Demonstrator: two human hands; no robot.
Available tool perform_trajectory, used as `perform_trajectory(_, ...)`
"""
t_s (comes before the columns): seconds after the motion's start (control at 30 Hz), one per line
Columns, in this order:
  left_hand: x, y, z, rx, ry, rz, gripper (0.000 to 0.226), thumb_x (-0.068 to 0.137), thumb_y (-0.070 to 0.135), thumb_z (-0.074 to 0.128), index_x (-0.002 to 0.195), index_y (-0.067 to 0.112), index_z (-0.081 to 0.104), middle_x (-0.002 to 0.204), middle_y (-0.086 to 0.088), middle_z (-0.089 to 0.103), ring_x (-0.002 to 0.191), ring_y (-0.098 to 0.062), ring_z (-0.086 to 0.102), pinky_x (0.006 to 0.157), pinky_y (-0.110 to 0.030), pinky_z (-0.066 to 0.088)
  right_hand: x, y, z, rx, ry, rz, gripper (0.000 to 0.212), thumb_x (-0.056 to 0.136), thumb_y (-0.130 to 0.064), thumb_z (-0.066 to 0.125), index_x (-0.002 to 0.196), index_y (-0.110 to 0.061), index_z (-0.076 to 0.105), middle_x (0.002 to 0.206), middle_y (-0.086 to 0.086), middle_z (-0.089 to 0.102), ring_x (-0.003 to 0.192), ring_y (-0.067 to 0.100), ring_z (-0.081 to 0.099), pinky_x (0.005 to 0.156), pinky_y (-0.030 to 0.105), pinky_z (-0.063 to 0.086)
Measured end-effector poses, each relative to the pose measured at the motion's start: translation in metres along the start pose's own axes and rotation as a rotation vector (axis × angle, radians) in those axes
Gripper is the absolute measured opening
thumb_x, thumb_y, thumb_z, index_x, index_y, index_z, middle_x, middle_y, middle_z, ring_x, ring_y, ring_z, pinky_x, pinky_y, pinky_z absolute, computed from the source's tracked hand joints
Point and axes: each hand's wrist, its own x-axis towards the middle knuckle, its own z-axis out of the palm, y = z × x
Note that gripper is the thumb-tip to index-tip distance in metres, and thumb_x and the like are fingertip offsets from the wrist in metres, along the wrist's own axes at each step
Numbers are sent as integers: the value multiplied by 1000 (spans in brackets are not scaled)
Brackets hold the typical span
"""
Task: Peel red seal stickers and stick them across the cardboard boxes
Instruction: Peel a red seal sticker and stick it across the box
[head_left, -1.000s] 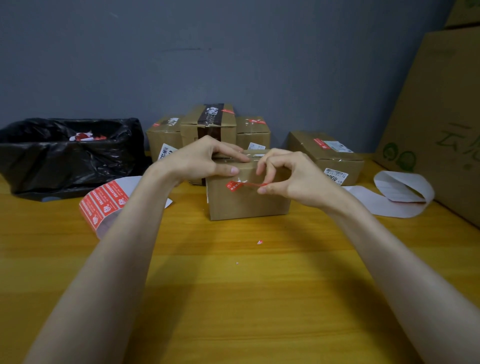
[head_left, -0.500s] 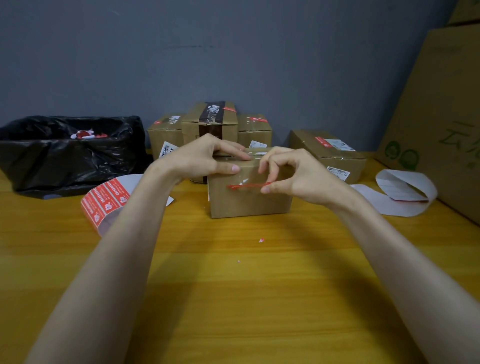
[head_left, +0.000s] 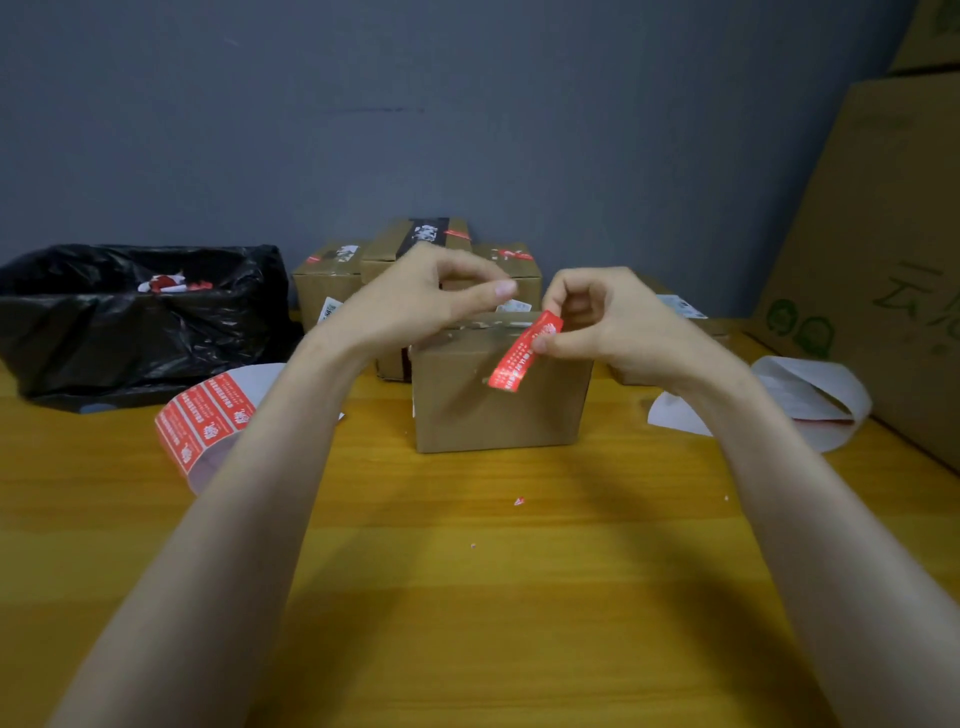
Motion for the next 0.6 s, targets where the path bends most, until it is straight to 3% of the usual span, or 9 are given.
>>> perform_trajectory(0.13,-1,20,3,-1,78,118,11,79,16,73,87,10,71,83,2,68,78,1,62,74,-11,48,13,-5,1,-60,-27,1,20,75,-1,73,80,-8,55,85,14,69,82,23,66,87,41,50)
perform_trajectory(0.23,2,20,9,155,154,109,8,75,16,76,78,17,70,75,7,65,71,1,59,68,-10,46,18,-5,4,-117,-19,9,24,74,-6,75,91,-2,58,88,15,70,90,30,66,89,49,50)
perform_trajectory(0.4,6,13,17,189,218,54,16,73,14,78,68,22,64,65,11,62,60,5,57,62,-13,48,16,-5,4,-175,-23,23,22,74,-9,76,80,-20,59,80,1,69,84,15,67,87,39,53)
perform_trajectory(0.5,5,17,21,210,253,77,19,72,12,77,66,22,63,65,10,62,61,3,57,65,-17,49,16,-6,2,-144,-22,58,21,73,-10,77,79,-21,59,79,0,69,80,13,66,86,35,53)
perform_trajectory(0.6,4,23,22,217,298,152,16,72,11,76,68,21,64,64,14,61,63,4,58,63,-12,46,14,-6,-2,51,-29,117,17,72,-8,77,77,-16,63,73,1,68,76,13,65,85,33,50)
